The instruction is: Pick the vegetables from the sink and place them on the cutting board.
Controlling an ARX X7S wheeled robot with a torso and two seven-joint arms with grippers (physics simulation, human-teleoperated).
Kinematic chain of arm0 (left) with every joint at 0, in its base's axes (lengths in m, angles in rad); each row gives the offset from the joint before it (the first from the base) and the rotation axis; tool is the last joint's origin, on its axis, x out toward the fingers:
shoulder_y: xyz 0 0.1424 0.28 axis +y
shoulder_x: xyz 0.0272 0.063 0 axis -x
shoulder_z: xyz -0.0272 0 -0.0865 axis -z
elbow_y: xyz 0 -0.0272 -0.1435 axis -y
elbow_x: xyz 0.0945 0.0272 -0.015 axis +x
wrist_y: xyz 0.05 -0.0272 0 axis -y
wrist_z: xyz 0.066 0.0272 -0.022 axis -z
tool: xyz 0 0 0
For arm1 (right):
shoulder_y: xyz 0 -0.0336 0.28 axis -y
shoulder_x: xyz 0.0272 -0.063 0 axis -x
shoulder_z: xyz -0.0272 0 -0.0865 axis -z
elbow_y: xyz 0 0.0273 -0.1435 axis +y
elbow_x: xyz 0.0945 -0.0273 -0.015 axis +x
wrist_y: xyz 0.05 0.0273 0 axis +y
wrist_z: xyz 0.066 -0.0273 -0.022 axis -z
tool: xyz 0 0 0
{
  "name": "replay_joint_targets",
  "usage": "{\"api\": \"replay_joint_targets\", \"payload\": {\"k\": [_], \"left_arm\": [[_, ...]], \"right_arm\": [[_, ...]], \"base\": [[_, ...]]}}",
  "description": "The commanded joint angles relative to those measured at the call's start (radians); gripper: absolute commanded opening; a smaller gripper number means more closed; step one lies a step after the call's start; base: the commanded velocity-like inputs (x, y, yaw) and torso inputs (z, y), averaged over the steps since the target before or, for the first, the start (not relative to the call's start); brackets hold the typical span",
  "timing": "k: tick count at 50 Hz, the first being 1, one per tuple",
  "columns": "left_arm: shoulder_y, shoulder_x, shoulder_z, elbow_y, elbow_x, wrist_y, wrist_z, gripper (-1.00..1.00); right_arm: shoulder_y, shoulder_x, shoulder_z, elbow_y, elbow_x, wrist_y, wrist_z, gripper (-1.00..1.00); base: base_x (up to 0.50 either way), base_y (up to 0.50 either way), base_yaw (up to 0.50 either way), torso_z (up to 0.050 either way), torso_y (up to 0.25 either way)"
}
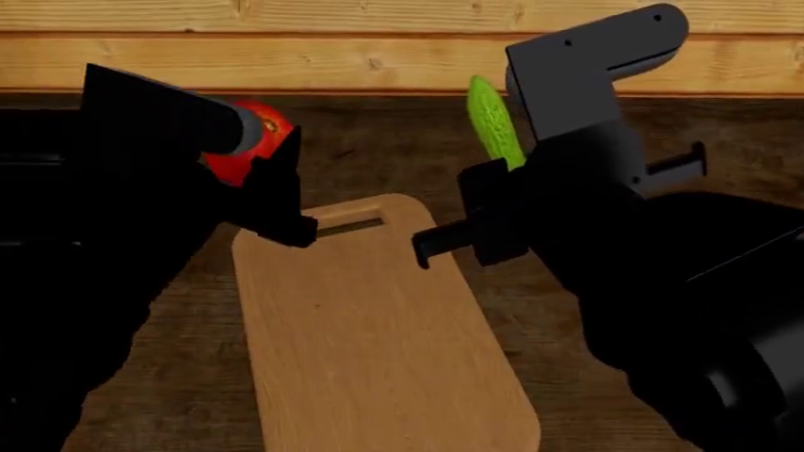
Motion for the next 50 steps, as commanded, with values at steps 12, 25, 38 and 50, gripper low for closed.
{"api": "replay_joint_targets", "payload": {"k": [12, 25, 38, 50], "left_arm": [[0.038, 0.042, 0.091, -0.146, -0.009, 0.065, -0.004, -1.0], [0.084, 0.028, 0.14, -0.182, 0.009, 0.098, -0.007, -1.0], [0.125, 0.01, 0.174, -0.198, 0.015, 0.114, -0.007, -1.0], [0.15, -0.007, 0.202, -0.206, 0.022, 0.121, -0.007, -1.0]], "right_arm": [[-0.035, 0.017, 0.061, -0.029, 0.09, -0.023, 0.083, -1.0], [-0.056, 0.026, 0.04, -0.01, 0.094, -0.071, 0.079, -1.0], [-0.046, 0.029, 0.035, -0.005, 0.118, -0.081, 0.091, -1.0], [-0.042, 0.032, 0.037, -0.007, 0.139, -0.078, 0.109, -1.0]], "base": [[0.0, 0.0, 0.0, 0.0, 0.001], [0.0, 0.0, 0.0, 0.0, 0.0], [0.0, 0.0, 0.0, 0.0, 0.0], [0.0, 0.0, 0.0, 0.0, 0.001]]}}
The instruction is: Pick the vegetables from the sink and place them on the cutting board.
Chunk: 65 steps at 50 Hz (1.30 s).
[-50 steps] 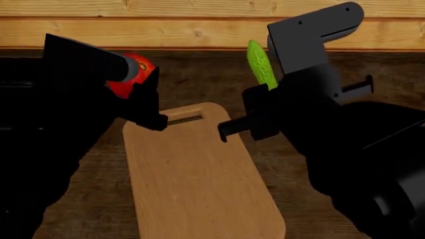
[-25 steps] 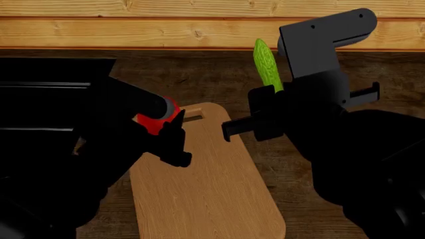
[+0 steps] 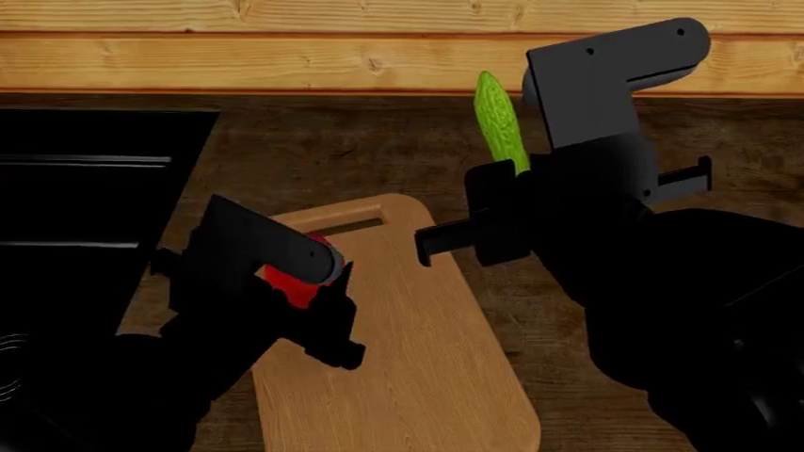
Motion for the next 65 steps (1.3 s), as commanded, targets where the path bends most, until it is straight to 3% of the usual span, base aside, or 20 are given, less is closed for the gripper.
{"api": "replay_joint_targets", "payload": {"k": [1, 7, 8, 17, 25, 31, 38, 45, 53, 56, 59, 65], "left_arm": [[0.034, -0.016, 0.028, -0.025, -0.016, 0.009, -0.016, -1.0], [0.038, -0.02, 0.037, -0.022, -0.018, 0.01, -0.015, -1.0], [0.037, -0.023, 0.043, -0.017, -0.013, 0.016, -0.015, 1.0], [0.036, -0.026, 0.035, -0.012, -0.022, 0.025, -0.021, 1.0], [0.018, -0.057, -0.002, 0.143, -0.021, 0.003, -0.078, 1.0], [0.007, -0.063, -0.084, 0.261, -0.1, -0.064, -0.091, 1.0], [-0.002, -0.075, -0.15, 0.367, -0.15, -0.111, -0.12, 1.0], [-0.002, -0.079, -0.282, 0.473, -0.222, -0.132, -0.166, 1.0], [-0.012, -0.083, -0.361, 0.486, -0.249, -0.136, -0.203, 1.0], [-0.004, -0.09, -0.376, 0.497, -0.245, -0.127, -0.214, 1.0], [-0.009, -0.096, -0.376, 0.488, -0.23, -0.115, -0.223, 1.0], [-0.01, -0.099, -0.418, 0.481, -0.243, -0.112, -0.238, 1.0]], "right_arm": [[0.007, 0.004, 0.001, -0.003, 0.017, 0.0, 0.015, -1.0], [-0.005, 0.013, -0.008, 0.006, 0.018, -0.024, 0.007, -1.0], [-0.006, 0.011, -0.005, 0.004, 0.02, -0.021, 0.012, -1.0], [-0.007, 0.014, -0.01, 0.009, 0.032, -0.028, 0.015, -1.0], [-0.017, 0.017, -0.008, 0.01, 0.044, -0.035, 0.02, -1.0], [-0.028, 0.013, 0.002, 0.017, 0.051, -0.046, 0.027, -1.0], [0.009, -0.046, 0.052, 0.059, 0.107, 0.088, 0.123, -1.0], [0.134, -0.057, 0.021, 0.268, 0.382, 0.116, 0.297, -1.0], [0.169, -0.06, -0.038, 0.331, 0.433, 0.099, 0.306, -1.0], [0.197, -0.066, -0.046, 0.391, 0.535, 0.112, 0.367, -1.0], [0.196, -0.076, -0.002, 0.48, 0.716, 0.109, 0.482, -1.0], [0.249, -0.057, -0.103, 0.604, 1.093, 0.082, 0.814, -1.0]], "base": [[0.0, 0.0, 0.0, 0.0, 0.0], [0.0, 0.0, 0.0, 0.0, 0.0], [0.0, 0.0, 0.0, 0.0, 0.0], [0.0, 0.0, 0.0, 0.0, 0.0], [0.0, 0.0, 0.0, 0.0, 0.0], [0.0, 0.0, 0.0, 0.0, 0.0], [0.0, 0.0, 0.0, 0.0, 0.0], [0.0, 0.0, 0.0, 0.0, 0.0], [0.0, 0.0, 0.0, 0.0, 0.0], [0.0, 0.0, 0.0, 0.0, 0.0], [0.0, 0.0, 0.0, 0.0, 0.0], [0.0, 0.0, 0.0, 0.0, 0.0]]}}
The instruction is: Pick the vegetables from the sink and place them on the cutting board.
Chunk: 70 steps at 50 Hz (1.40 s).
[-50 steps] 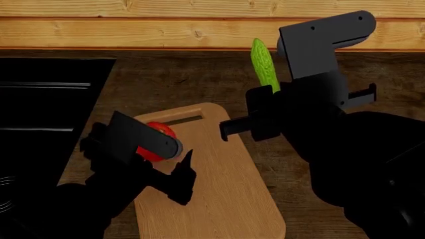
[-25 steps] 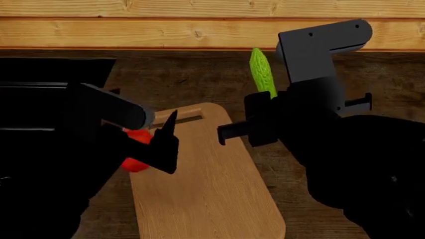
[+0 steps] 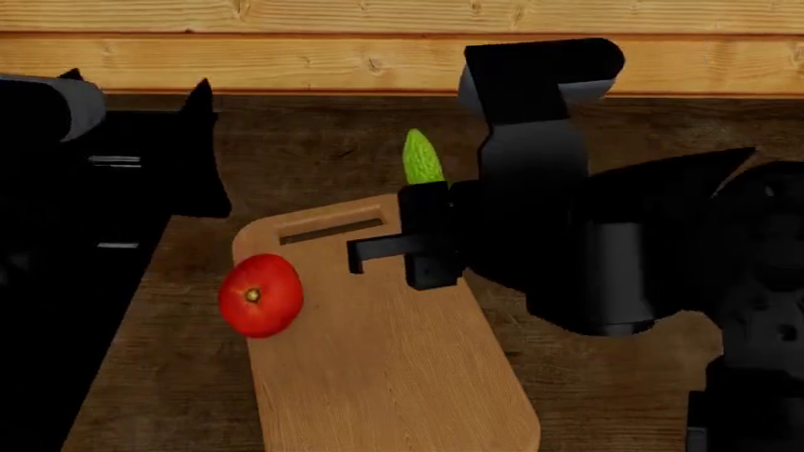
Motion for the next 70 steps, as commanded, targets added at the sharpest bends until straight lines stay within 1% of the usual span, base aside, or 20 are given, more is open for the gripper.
{"api": "replay_joint_targets", "payload": {"k": [1, 2, 3, 5, 6, 7, 17, 23, 26, 33, 34, 35, 36, 39, 43, 49, 56, 64, 70], "left_arm": [[-0.004, -0.009, -0.082, 0.013, -0.018, 0.008, -0.041, 1.0], [-0.006, -0.011, -0.083, 0.008, -0.016, 0.01, -0.042, 1.0], [-0.004, -0.013, -0.08, 0.005, -0.012, 0.015, -0.041, 1.0], [0.002, -0.016, -0.075, 0.006, -0.007, 0.019, -0.042, 1.0], [0.002, -0.016, -0.075, 0.005, -0.007, 0.019, -0.043, 1.0], [0.0, -0.017, -0.076, 0.005, -0.008, 0.017, -0.045, 1.0], [0.005, -0.021, -0.062, 0.009, -0.01, 0.021, -0.045, 1.0], [0.003, -0.024, -0.058, 0.007, -0.01, 0.022, -0.049, 1.0], [0.003, -0.026, -0.052, 0.01, -0.011, 0.021, -0.048, 1.0], [0.002, -0.03, -0.043, 0.011, -0.01, 0.023, -0.05, 1.0], [0.002, -0.03, -0.044, 0.012, -0.012, 0.022, -0.051, 1.0], [0.004, -0.031, -0.045, 0.011, -0.012, 0.023, -0.053, 1.0], [0.005, -0.03, -0.046, 0.009, -0.013, 0.025, -0.053, 1.0], [0.006, -0.031, -0.05, 0.001, -0.015, 0.032, -0.05, 1.0], [0.002, -0.033, -0.057, 0.004, -0.022, 0.028, -0.054, 1.0], [0.008, -0.039, -0.052, 0.014, -0.024, 0.026, -0.057, 1.0], [0.013, -0.041, -0.046, 0.005, -0.024, 0.036, -0.053, 1.0], [0.018, -0.042, -0.041, 0.005, -0.026, 0.043, -0.054, 1.0], [0.019, -0.045, -0.039, 0.003, -0.029, 0.046, -0.053, 1.0]], "right_arm": [[0.077, 0.006, -0.074, 0.219, 0.526, -0.037, 0.399, -1.0], [0.085, 0.01, -0.097, 0.233, 0.569, -0.037, 0.432, -1.0], [0.093, 0.019, -0.145, 0.246, 0.668, -0.045, 0.495, -1.0], [0.087, 0.032, -0.19, 0.237, 0.764, -0.078, 0.562, -1.0], [0.083, 0.033, -0.191, 0.236, 0.767, -0.081, 0.56, -1.0], [0.083, 0.043, -0.233, 0.233, 0.83, -0.094, 0.6, -1.0], [0.073, 0.088, -0.305, 0.214, 0.919, -0.124, 0.638, -1.0], [0.052, 0.091, -0.337, 0.222, 0.921, -0.115, 0.621, -1.0], [0.046, 0.09, -0.328, 0.227, 0.891, -0.114, 0.6, -1.0], [0.056, 0.077, -0.352, 0.288, 0.865, -0.1, 0.561, -1.0], [0.07, 0.062, -0.343, 0.281, 0.831, -0.027, 0.511, -1.0], [0.062, 0.076, -0.368, 0.282, 0.844, -0.07, 0.556, -1.0], [0.064, 0.08, -0.383, 0.298, 0.825, -0.074, 0.567, -1.0], [0.071, 0.087, -0.333, 0.337, 0.759, -0.05, 0.469, -1.0], [0.045, 0.095, -0.339, 0.293, 0.818, -0.088, 0.494, -1.0], [0.031, 0.092, -0.358, 0.294, 0.824, -0.086, 0.48, -1.0], [0.034, 0.08, -0.371, 0.34, 0.743, -0.045, 0.404, -1.0], [0.028, 0.081, -0.389, 0.341, 0.718, -0.043, 0.375, -1.0], [0.03, 0.076, -0.393, 0.352, 0.671, -0.039, 0.323, -1.0]], "base": [[0.0, 0.0, 0.0, 0.0, 0.0], [0.0, 0.0, 0.0, 0.0, 0.0], [0.0, 0.0, 0.0, 0.0, 0.0], [0.0, 0.0, 0.0, 0.0, 0.0], [0.0, 0.0, 0.0, 0.0, 0.0], [0.0, 0.0, 0.0, 0.0, 0.0], [0.0, 0.0, 0.0, 0.0, 0.0], [0.0, 0.0, 0.0, 0.0, 0.0], [0.0, 0.0, 0.0, 0.0, 0.0], [0.0, 0.0, 0.0, 0.0, 0.0], [0.0, 0.0, 0.0, 0.0, 0.0], [0.0, 0.0, 0.0, 0.0, 0.0], [0.0, 0.0, 0.0, 0.0, 0.0], [0.0, 0.0, 0.0, 0.0, 0.0], [0.0, 0.0, 0.0, 0.0, 0.0], [0.0, 0.0, 0.0, 0.0, 0.0], [0.0, 0.0, 0.0, 0.0, 0.0], [0.0, 0.0, 0.0, 0.0, 0.0], [0.0, 0.0, 0.0, 0.0, 0.0]]}}
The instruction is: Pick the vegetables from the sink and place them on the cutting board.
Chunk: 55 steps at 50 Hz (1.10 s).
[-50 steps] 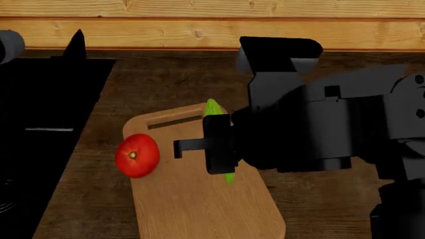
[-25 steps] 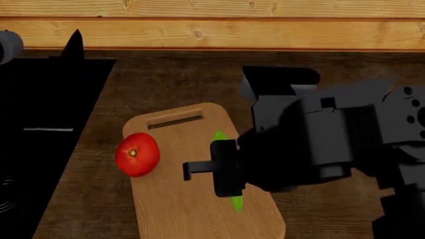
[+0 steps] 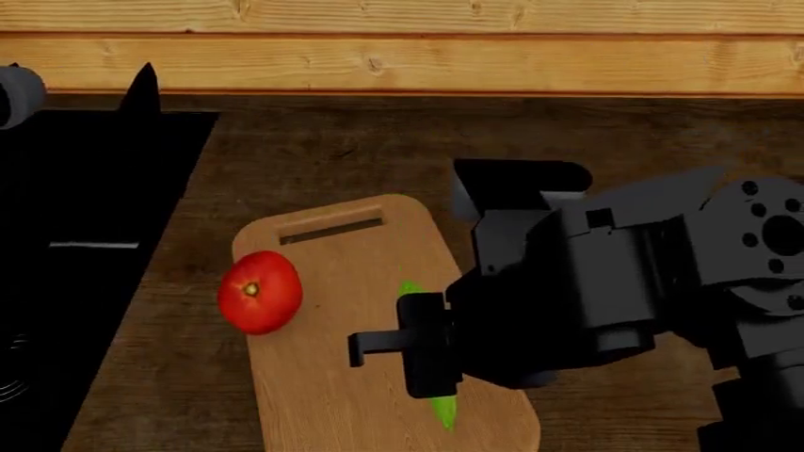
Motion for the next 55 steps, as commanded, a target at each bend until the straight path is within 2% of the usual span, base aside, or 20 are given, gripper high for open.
{"api": "replay_joint_targets", "payload": {"k": [1, 6, 7, 24, 32, 36, 38, 45, 47, 55], "left_arm": [[0.002, -0.004, 0.004, -0.002, -0.004, 0.005, -0.002, 1.0], [0.003, -0.005, 0.012, -0.007, -0.002, 0.01, -0.001, 1.0], [0.001, -0.005, 0.011, -0.004, -0.005, 0.007, -0.003, 1.0], [0.001, -0.01, 0.017, 0.001, -0.013, 0.008, -0.01, 1.0], [0.038, -0.011, 0.014, 0.038, -0.008, 0.052, -0.008, 1.0], [0.064, -0.019, 0.0, 0.072, -0.016, 0.055, -0.019, 1.0], [0.082, -0.024, -0.007, 0.089, -0.019, 0.059, -0.022, 1.0], [0.19, -0.029, -0.038, 0.162, 0.0, 0.142, -0.034, 1.0], [0.234, -0.037, -0.047, 0.199, -0.002, 0.166, -0.028, 1.0], [0.365, -0.029, -0.066, 0.276, 0.015, 0.272, -0.016, 1.0]], "right_arm": [[-0.009, -0.004, -0.026, 0.016, -0.055, 0.015, -0.072, -1.0], [-0.007, 0.003, -0.031, 0.002, -0.069, 0.008, -0.088, -1.0], [-0.001, 0.003, -0.034, 0.001, -0.064, 0.008, -0.087, 1.0], [0.081, 0.033, -0.033, -0.081, -0.012, -0.039, -0.063, 1.0], [0.073, 0.044, 0.022, -0.28, -0.368, -0.07, -0.228, 1.0], [0.042, 0.063, 0.027, -0.405, -0.507, -0.117, -0.352, 1.0], [0.02, 0.078, 0.033, -0.449, -0.531, -0.137, -0.354, 1.0], [-0.129, 0.15, 0.071, -0.701, -0.728, -0.325, -0.505, 1.0], [-0.176, 0.166, 0.063, -0.764, -0.78, -0.36, -0.494, 1.0], [-0.438, 0.237, 0.163, -0.992, -0.975, -0.692, -0.659, 1.0]], "base": [[0.0, 0.0, 0.0, 0.0, 0.0], [0.0, 0.0, 0.0, 0.0, 0.0], [0.0, 0.0, 0.0, 0.0, 0.0], [0.0, 0.0, 0.0, 0.0, 0.0], [0.0, 0.0, 0.0, 0.0, 0.0], [0.0, 0.0, 0.0, 0.0, 0.0], [0.0, 0.0, 0.0, 0.0, 0.0], [0.0, 0.0, 0.0, 0.0, 0.0], [-0.01, 0.0, 0.0, 0.0, 0.0], [0.0, 0.0, 0.0, 0.0, 0.0]]}}
